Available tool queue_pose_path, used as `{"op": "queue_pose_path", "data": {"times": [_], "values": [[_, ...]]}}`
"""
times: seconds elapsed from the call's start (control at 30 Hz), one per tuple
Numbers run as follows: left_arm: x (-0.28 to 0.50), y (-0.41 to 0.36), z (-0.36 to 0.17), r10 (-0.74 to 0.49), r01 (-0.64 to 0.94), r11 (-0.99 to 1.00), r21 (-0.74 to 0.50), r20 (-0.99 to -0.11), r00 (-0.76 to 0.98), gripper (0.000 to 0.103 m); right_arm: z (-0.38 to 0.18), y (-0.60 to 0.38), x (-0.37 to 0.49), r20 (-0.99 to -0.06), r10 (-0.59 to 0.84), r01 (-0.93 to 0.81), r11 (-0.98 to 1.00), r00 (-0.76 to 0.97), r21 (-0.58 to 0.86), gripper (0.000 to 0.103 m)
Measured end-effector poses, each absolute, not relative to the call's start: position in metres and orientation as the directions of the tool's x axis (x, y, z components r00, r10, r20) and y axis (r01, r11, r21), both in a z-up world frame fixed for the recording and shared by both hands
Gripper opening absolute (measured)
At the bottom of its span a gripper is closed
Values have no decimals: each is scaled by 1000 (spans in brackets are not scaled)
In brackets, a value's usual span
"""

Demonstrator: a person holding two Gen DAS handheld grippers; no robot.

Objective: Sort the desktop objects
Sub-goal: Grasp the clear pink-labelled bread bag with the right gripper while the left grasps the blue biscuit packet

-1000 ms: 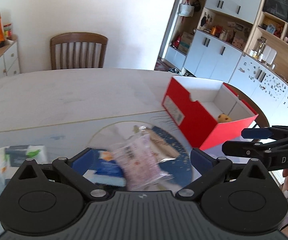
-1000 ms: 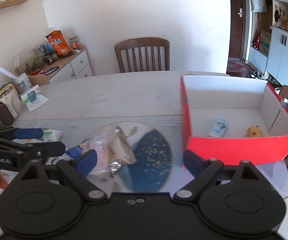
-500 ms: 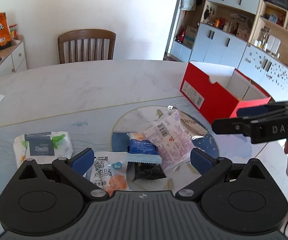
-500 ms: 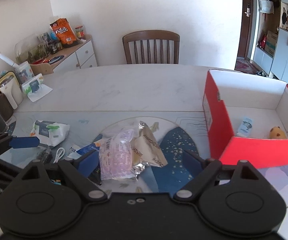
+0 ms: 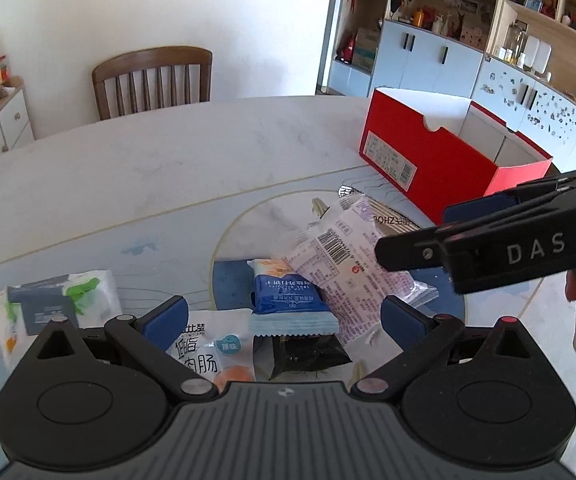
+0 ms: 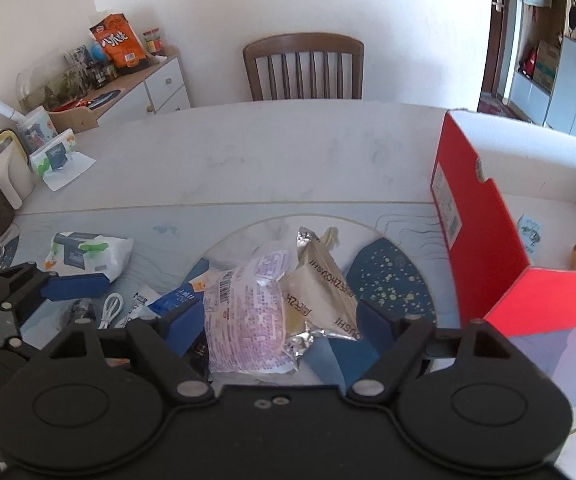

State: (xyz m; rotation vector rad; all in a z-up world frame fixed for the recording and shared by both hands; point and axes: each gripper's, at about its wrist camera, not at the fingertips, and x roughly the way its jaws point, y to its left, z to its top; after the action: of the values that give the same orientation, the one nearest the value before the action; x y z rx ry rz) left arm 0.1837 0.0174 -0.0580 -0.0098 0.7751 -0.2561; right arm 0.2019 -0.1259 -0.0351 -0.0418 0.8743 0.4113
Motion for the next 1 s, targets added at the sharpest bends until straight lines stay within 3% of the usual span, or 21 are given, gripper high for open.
{"op": "queue_pose_path", "data": {"times": [0.3, 0.5, 0.73, 0.8, 1.0], "values": [[200, 16, -68, -278, 265, 956, -130, -697, 661, 102, -47, -112, 214, -781, 325, -349, 926, 534, 147, 69], [207, 14, -72, -297, 279, 949, -145, -705, 644, 86, -51, -109, 219, -795, 327, -338, 927, 511, 164, 57], [212, 14, -73, -323, 291, 941, -172, -710, 626, 70, -55, -103, 221, -807, 334, -341, 923, 487, 176, 53], [213, 14, -73, -327, 294, 940, -175, -711, 623, 66, -56, -102, 222, -807, 330, -340, 925, 489, 173, 45], [214, 16, -72, -333, 293, 938, -184, -709, 621, 64, -53, -109, 224, -803, 348, -311, 926, 485, 213, 35]]}}
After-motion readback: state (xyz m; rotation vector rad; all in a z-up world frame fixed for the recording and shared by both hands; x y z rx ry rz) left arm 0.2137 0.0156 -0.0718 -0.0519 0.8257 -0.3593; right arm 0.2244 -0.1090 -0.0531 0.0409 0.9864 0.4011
